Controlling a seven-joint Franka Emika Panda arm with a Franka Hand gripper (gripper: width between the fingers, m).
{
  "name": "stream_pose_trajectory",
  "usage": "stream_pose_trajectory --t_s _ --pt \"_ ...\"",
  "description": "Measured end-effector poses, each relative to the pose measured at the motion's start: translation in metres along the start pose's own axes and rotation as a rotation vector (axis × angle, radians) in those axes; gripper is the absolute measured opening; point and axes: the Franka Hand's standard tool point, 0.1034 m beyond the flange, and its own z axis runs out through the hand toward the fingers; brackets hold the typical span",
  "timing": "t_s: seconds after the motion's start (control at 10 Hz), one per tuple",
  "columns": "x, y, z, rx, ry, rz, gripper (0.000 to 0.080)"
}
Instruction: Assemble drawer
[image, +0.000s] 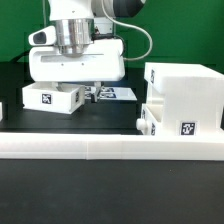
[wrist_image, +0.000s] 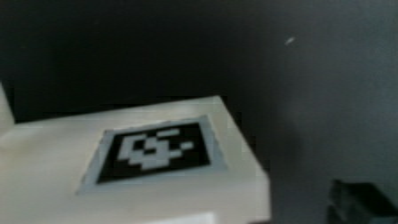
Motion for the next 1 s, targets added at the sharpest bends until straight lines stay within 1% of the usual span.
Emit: stream_pose_trajectory --t_s 0.1,0.2,0.3,0.4,0.5,0.7,0.8,0.9,1.0 --pt "0.000 0.000 0.000 0.000 0.000 -0.002 0.0373" --pt "0.000 0.000 0.000 0.000 -0.001 -0.004 0.0373" --pt "0.000 -0.001 0.000 0.000 -0.001 -0.006 0.0235" --pt "0.000 -0.001 0.000 0.000 -0.001 -0.009 0.0235" --pt "0.001 -0.002 0.000 0.001 0.003 -0.012 0.0060" --pt "0.002 -0.008 -0.002 0.002 0.006 -0.024 0.0048" --pt "0.002 -0.013 -0.002 0.003 0.008 -0.033 0.0048" --pt "0.002 -0.020 -0.003 0.005 0.009 -0.045 0.0047" --pt "0.005 -0.033 -0.007 0.009 0.014 -0.059 0.0047"
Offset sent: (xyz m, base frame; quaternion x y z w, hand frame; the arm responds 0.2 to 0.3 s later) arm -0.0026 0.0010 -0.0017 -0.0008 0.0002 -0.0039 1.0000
